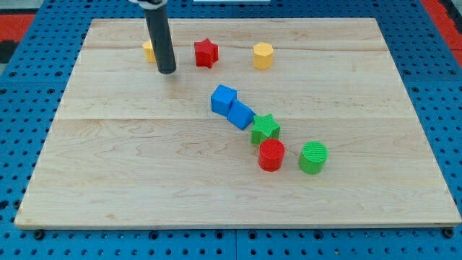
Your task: Separate the red circle from the green star
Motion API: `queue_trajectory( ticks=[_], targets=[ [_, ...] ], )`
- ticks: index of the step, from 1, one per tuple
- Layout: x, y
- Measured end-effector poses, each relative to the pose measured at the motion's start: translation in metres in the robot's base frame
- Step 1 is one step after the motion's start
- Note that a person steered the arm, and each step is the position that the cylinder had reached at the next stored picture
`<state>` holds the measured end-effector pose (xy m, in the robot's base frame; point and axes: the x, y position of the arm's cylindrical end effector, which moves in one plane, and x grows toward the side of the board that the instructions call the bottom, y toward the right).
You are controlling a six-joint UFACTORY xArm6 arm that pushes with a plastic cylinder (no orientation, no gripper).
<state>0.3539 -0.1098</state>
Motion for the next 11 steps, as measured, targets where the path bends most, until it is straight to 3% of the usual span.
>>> queue_trajectory(
  ticks=[1, 2, 3, 6, 7, 8, 11],
  targets=[
    [0.099, 0.007],
    [0.173, 0.068],
    [0.207, 0.112],
    [0.168, 0.190],
    [0.111, 0.189],
    [0.094, 0.220],
    [0.087, 0.218]
  ],
)
